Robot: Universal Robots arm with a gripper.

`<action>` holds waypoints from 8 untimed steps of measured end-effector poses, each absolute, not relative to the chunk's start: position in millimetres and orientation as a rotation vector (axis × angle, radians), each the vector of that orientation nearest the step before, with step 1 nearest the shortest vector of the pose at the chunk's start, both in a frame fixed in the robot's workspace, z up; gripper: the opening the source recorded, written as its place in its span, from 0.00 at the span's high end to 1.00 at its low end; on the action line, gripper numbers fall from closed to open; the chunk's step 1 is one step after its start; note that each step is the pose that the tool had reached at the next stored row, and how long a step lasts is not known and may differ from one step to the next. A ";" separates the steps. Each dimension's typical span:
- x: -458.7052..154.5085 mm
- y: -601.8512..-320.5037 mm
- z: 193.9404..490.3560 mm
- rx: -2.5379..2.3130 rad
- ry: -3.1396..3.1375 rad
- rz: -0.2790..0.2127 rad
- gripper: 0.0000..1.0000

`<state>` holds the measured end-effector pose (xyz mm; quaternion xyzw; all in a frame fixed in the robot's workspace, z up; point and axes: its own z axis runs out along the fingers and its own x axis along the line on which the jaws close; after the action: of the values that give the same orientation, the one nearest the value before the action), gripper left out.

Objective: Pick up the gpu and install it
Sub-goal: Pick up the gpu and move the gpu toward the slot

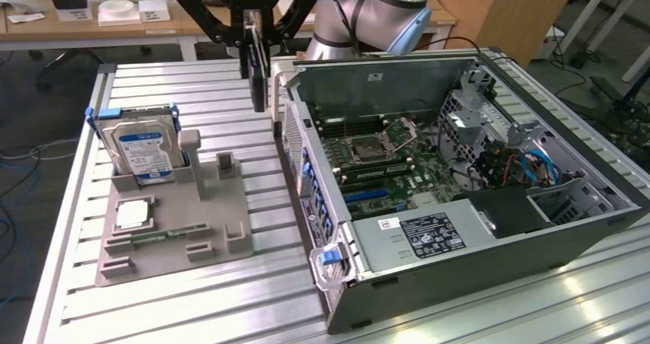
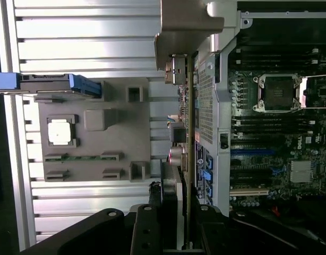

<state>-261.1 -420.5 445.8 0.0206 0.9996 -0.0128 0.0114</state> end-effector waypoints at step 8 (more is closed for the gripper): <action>-246.8 -420.5 445.2 0.064 3.118 -0.040 0.72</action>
<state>-246.8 -420.5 445.2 0.0206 0.9996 -0.0129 0.0113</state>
